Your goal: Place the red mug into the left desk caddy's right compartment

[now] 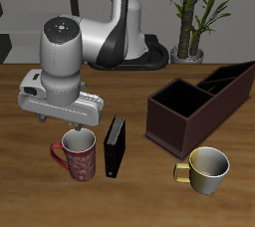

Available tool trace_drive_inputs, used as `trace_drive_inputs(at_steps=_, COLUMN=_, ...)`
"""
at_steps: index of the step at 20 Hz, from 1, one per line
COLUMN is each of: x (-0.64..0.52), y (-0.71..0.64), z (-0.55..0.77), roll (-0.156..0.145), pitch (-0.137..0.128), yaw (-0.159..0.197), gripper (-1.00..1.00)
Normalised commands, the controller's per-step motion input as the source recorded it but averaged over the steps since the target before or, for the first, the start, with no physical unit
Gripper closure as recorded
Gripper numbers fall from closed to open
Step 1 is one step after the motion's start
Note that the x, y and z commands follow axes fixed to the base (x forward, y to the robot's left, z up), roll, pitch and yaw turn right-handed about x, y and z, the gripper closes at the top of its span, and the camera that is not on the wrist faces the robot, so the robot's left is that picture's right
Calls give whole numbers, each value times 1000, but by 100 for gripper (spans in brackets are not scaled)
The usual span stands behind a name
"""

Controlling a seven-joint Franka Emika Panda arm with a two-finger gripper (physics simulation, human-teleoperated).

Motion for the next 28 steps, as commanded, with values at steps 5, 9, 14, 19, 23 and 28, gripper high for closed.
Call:
trace_drive_inputs(at_steps=5, x=-114, y=41, z=-194, roll=17, pitch=17, yaw=-77, gripper=-100)
trace_drive_inputs(at_steps=9, x=-98, y=25, z=-337, roll=37, pitch=44, yaw=-115, gripper=-100)
trace_drive_inputs(at_steps=14, x=-48, y=162, z=-570, roll=40, pitch=63, yaw=-74, gripper=-100)
trace_drive_inputs(at_steps=19, x=60, y=214, z=-449, roll=59, pitch=65, yaw=-14, gripper=-100)
trace_drive_inputs(at_steps=23, x=0, y=122, z=-116, roll=24, pitch=23, yaw=-73, gripper=100)
trace_drive_inputs(at_steps=28, x=-49, y=143, z=152, roll=31, pitch=-31, yaw=-22, gripper=100)
